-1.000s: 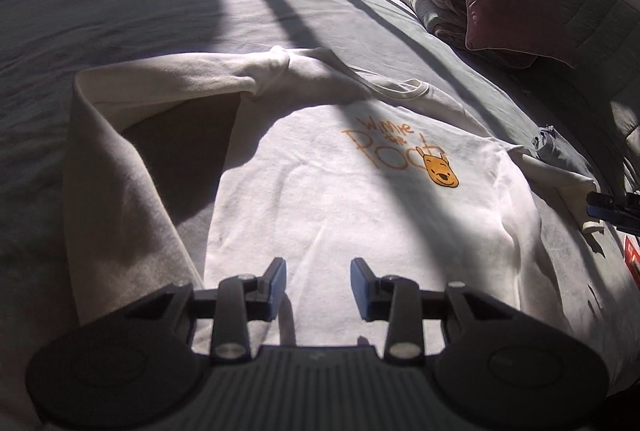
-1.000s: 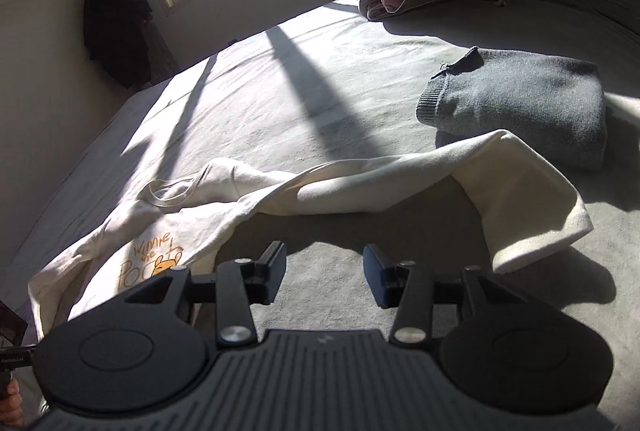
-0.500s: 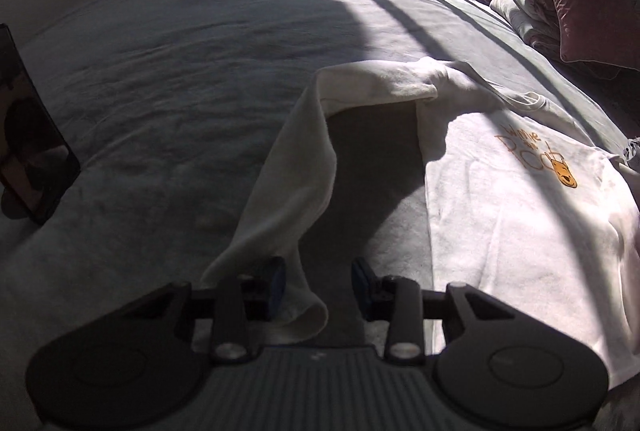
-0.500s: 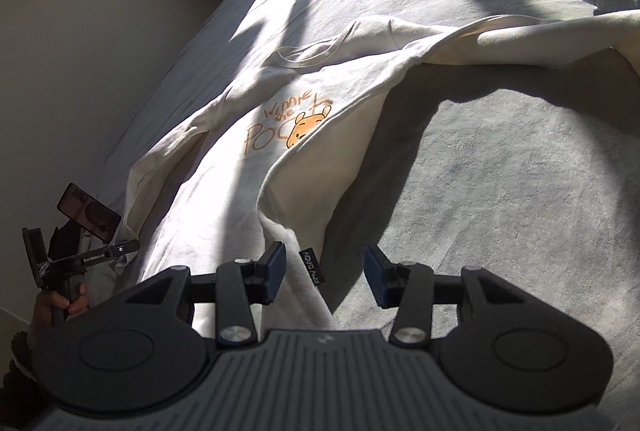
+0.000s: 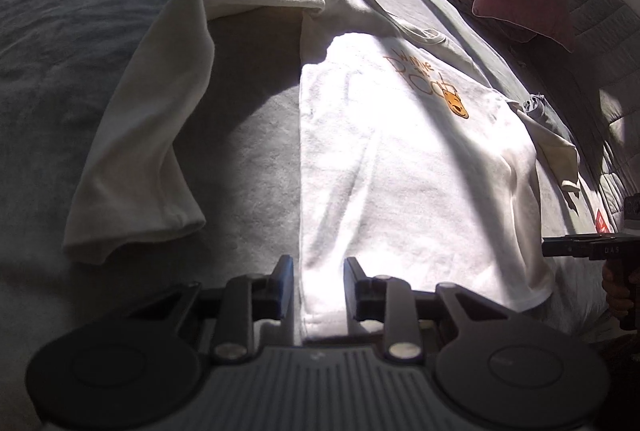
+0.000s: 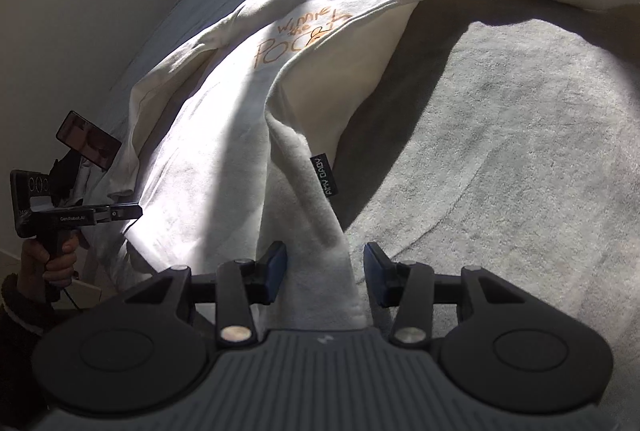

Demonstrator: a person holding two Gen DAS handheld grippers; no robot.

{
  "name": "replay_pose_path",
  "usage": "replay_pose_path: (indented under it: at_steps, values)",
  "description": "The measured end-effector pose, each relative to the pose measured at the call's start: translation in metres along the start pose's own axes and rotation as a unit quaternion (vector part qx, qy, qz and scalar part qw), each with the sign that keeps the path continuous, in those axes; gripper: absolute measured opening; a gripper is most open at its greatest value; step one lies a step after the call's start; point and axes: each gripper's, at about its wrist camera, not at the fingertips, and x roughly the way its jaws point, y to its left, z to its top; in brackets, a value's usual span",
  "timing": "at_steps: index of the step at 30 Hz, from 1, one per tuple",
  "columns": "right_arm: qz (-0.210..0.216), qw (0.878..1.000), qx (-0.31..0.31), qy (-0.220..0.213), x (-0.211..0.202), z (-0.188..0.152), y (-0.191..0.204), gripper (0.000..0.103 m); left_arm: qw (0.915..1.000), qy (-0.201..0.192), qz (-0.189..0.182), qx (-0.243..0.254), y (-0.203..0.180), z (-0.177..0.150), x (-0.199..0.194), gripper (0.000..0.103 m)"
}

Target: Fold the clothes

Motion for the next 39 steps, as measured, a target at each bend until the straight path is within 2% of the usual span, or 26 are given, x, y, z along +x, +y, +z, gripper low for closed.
replay_pose_path:
  at_steps: [1,2,3,5,11,18,23,25,30,32,33,34,35,36,37,39]
  values:
    - [-0.011,1.0,-0.006,0.008,0.001,-0.001,0.002,0.022,1.0,0.004,-0.002,0.0,0.0,-0.001,0.0,0.021]
    - [-0.019,1.0,-0.007,0.016,0.0,-0.001,0.004,0.01,1.0,0.008,-0.003,-0.002,0.0,0.0,0.0,0.012]
    - [-0.021,1.0,-0.002,0.022,-0.003,0.0,0.004,0.009,0.9999,0.012,-0.006,-0.011,0.001,0.0,-0.001,0.008]
    - [-0.028,0.999,0.01,0.023,-0.014,0.001,0.006,0.009,0.9995,0.02,-0.005,-0.024,0.001,0.002,-0.005,0.004]
    - [-0.021,0.999,0.049,0.001,-0.06,-0.004,0.007,0.008,0.9996,0.014,-0.005,-0.026,-0.018,0.011,-0.04,0.004]
    - [-0.005,0.997,0.074,-0.016,-0.094,-0.021,0.012,0.007,0.9993,0.035,-0.011,-0.013,-0.039,-0.002,-0.058,0.003]
    - [-0.01,0.997,0.083,0.002,-0.093,-0.04,0.009,0.005,0.9984,0.057,-0.001,0.001,-0.039,-0.021,-0.054,0.003]
    - [-0.016,0.996,0.084,0.018,-0.088,-0.048,0.006,0.001,0.9979,0.065,0.005,-0.002,-0.035,-0.027,-0.049,0.003]
    - [-0.019,0.994,0.096,0.053,-0.069,-0.058,-0.006,0.001,0.9958,0.088,0.026,-0.005,-0.025,-0.036,-0.028,0.004]
    - [-0.011,0.993,0.099,0.062,-0.063,-0.056,-0.01,0.002,0.9953,0.093,0.025,-0.002,-0.023,-0.034,-0.025,0.007]
    - [-0.011,0.993,0.097,0.063,-0.061,-0.053,-0.01,0.008,0.9953,0.093,0.026,-0.002,-0.022,-0.032,-0.024,0.009]
    - [-0.012,0.993,0.095,0.063,-0.061,-0.05,-0.01,0.012,0.9962,0.079,0.037,-0.003,-0.02,-0.028,-0.028,0.017]
    - [-0.011,0.994,0.091,0.062,-0.059,-0.045,-0.008,0.014,0.9968,0.065,0.047,-0.005,-0.019,-0.024,-0.032,0.036]
    - [-0.01,0.994,0.088,0.061,-0.058,-0.04,-0.006,0.014,0.997,0.051,0.058,-0.006,-0.017,-0.02,-0.036,0.048]
    - [-0.009,0.995,0.084,0.059,-0.056,-0.034,-0.003,0.014,0.9969,0.037,0.069,-0.008,-0.016,-0.015,-0.04,0.067]
    - [-0.006,0.995,0.077,0.055,-0.053,-0.023,0.002,0.018,0.9959,0.009,0.09,-0.011,-0.013,-0.007,-0.048,0.071]
